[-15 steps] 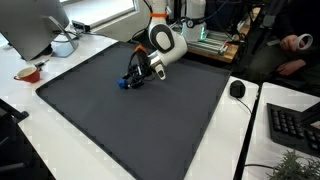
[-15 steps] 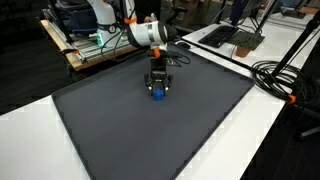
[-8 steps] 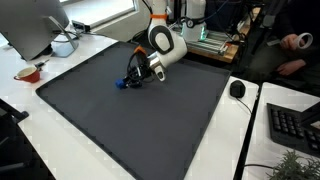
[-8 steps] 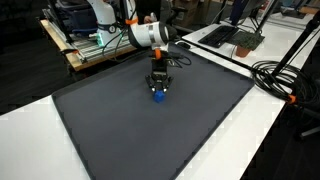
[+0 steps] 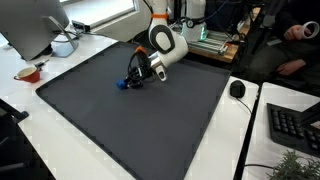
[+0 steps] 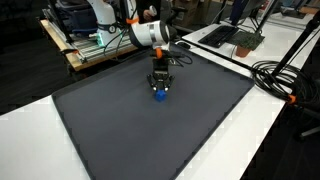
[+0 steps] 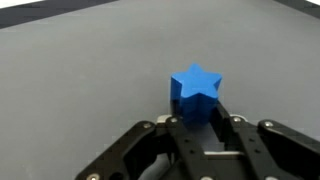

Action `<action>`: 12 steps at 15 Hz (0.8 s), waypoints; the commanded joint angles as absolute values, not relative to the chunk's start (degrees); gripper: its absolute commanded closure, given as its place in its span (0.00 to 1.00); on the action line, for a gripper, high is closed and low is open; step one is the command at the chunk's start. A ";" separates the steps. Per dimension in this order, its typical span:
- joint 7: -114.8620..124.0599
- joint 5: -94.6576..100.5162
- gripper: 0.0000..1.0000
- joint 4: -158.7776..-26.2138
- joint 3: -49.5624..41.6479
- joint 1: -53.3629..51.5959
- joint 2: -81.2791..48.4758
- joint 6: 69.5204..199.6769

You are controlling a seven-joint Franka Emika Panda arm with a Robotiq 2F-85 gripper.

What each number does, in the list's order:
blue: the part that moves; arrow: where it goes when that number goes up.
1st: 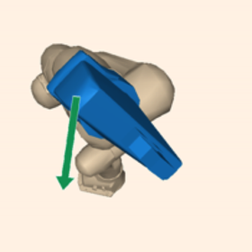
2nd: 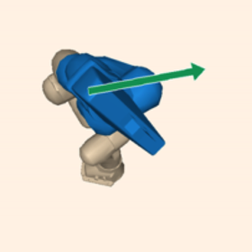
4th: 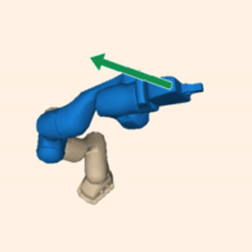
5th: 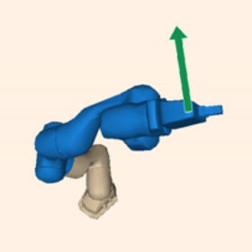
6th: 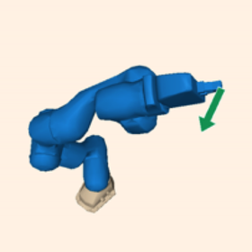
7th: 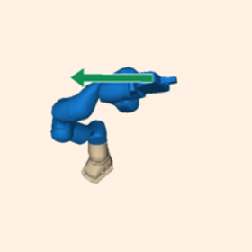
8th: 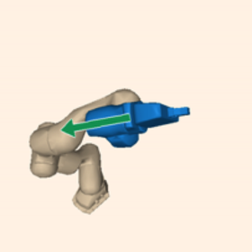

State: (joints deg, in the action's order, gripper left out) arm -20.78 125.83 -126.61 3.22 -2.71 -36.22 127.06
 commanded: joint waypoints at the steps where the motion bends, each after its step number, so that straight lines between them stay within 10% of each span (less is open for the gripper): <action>1: -21.15 123.63 0.92 -127.71 3.77 -3.00 -33.49 129.19; 12: -20.43 122.06 0.92 -128.21 3.74 -2.91 -30.35 129.23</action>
State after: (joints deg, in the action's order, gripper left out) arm -20.60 123.71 -126.92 4.03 -2.76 -32.39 128.85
